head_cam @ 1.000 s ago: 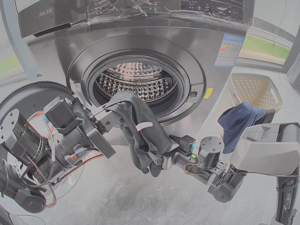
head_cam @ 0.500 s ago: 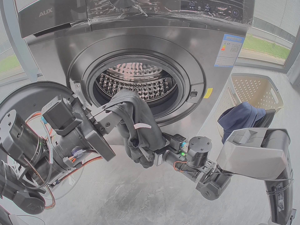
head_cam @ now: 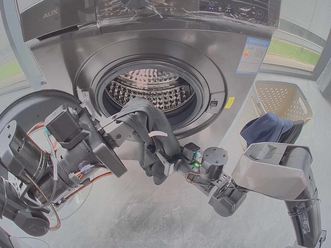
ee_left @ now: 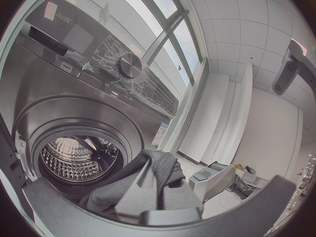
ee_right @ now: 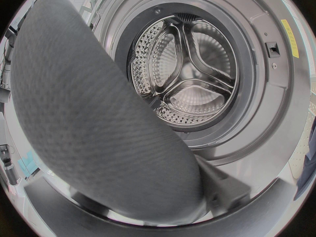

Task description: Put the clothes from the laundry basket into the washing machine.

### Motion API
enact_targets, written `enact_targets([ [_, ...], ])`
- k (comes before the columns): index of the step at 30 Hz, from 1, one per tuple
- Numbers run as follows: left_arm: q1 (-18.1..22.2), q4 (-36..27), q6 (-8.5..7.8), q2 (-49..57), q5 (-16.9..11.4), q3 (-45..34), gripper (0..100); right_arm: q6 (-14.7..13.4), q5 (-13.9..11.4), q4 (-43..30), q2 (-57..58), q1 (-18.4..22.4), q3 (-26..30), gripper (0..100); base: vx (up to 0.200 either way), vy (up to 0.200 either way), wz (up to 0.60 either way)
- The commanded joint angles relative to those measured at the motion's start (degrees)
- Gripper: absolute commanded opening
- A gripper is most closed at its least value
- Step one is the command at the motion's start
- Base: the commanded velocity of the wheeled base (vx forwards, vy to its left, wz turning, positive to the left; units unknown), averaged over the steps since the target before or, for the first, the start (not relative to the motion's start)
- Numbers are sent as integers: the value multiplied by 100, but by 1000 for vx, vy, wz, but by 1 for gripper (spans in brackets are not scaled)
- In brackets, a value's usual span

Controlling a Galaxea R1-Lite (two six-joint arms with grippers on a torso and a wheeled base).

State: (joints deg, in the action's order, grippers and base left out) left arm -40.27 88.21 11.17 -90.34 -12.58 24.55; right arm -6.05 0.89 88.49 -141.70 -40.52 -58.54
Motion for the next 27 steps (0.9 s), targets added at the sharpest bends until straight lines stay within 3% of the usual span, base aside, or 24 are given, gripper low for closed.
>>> enact_targets([
  [1, 19, 3, 8, -1, 19, 6, 0, -11, -1, 1, 90, 27, 44, 0, 0, 0, 0],
  [7, 309, -67, 0, -18, 19, 23, 0, -19, 16, 10, 714, 53, 677, 0, 0, 0, 0],
  [8, 449, -102, -9, -45, 19, -38, 0, -11, 131, 1, 1004, 106, 923, 0, 0, 0, 0],
  [12, 625, -129, -62, -194, 19, -214, 0, -19, 201, 1, 1470, 150, 1275, 0, 0, 0, 0],
  [16, 1003, -129, -510, -590, -34, -478, 0, -28, 201, -7, 1997, 203, 1565, 0, 0, 0, 0],
  [23, 1100, -50, -774, -1108, -43, -961, 0, -81, 201, 1, 2331, 194, 1820, 0, 0, 0, 0],
  [27, 1153, 3, -1002, -1548, -34, -1084, 0, -116, 201, 1, 2358, 167, 1811, 0, 0, 0, 0],
])
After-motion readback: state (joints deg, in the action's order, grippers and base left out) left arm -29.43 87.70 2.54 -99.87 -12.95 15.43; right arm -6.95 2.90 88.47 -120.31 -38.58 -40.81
